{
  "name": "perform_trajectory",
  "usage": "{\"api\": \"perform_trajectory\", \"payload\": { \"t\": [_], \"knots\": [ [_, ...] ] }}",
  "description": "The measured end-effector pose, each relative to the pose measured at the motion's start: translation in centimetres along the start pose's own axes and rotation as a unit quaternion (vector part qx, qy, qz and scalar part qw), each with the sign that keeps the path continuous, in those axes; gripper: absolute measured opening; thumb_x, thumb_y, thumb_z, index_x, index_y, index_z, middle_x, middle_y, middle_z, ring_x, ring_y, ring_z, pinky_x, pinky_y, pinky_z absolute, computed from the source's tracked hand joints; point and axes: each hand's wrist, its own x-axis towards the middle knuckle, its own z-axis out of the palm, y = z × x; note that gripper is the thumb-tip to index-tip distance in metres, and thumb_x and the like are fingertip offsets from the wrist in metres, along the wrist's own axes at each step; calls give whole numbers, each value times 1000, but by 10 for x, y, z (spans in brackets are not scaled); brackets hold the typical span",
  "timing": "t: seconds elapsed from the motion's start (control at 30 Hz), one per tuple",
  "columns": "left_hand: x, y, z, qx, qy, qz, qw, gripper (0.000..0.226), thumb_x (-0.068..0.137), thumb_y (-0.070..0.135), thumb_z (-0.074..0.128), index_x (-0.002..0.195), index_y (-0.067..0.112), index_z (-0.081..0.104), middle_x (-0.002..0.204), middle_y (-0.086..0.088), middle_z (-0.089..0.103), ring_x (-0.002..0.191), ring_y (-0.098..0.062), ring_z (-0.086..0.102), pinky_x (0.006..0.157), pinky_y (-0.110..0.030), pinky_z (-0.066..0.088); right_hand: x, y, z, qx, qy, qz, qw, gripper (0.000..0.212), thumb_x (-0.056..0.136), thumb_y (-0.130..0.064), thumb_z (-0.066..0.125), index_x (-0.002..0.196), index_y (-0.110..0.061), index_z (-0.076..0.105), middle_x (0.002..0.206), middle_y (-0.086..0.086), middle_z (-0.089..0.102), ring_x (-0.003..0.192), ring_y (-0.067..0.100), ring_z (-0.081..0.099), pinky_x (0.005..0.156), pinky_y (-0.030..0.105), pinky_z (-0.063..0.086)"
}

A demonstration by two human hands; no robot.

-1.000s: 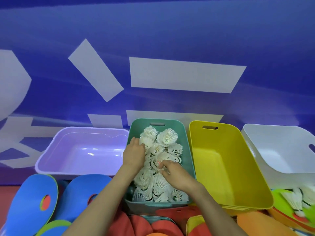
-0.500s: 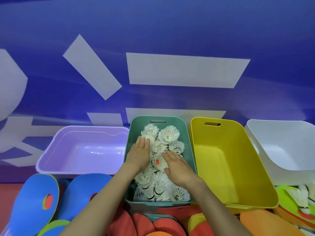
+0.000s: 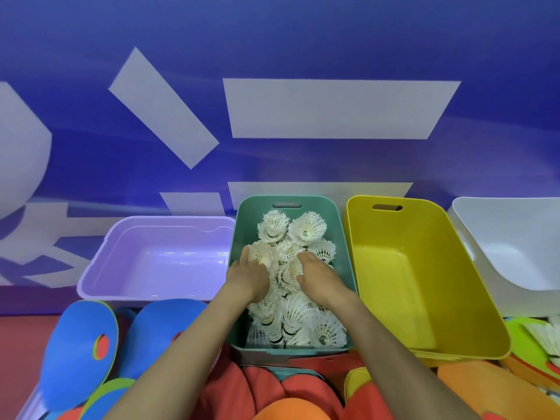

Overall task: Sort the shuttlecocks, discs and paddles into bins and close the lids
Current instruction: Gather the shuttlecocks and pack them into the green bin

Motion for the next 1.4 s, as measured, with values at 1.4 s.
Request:
{"api": "perform_trajectory", "payload": {
  "t": [1.4],
  "knots": [
    [-196, 417, 142, -338, 273, 26, 900, 21, 83, 16, 63, 97, 10, 49, 98, -4, 47, 89, -26, 49, 66, -32, 40, -337, 354, -39, 98, 201, -55, 973, 29, 85, -25, 55, 109, -9, 60, 106, 9, 56, 100, 27, 54, 85, 38, 48]
  ]
}}
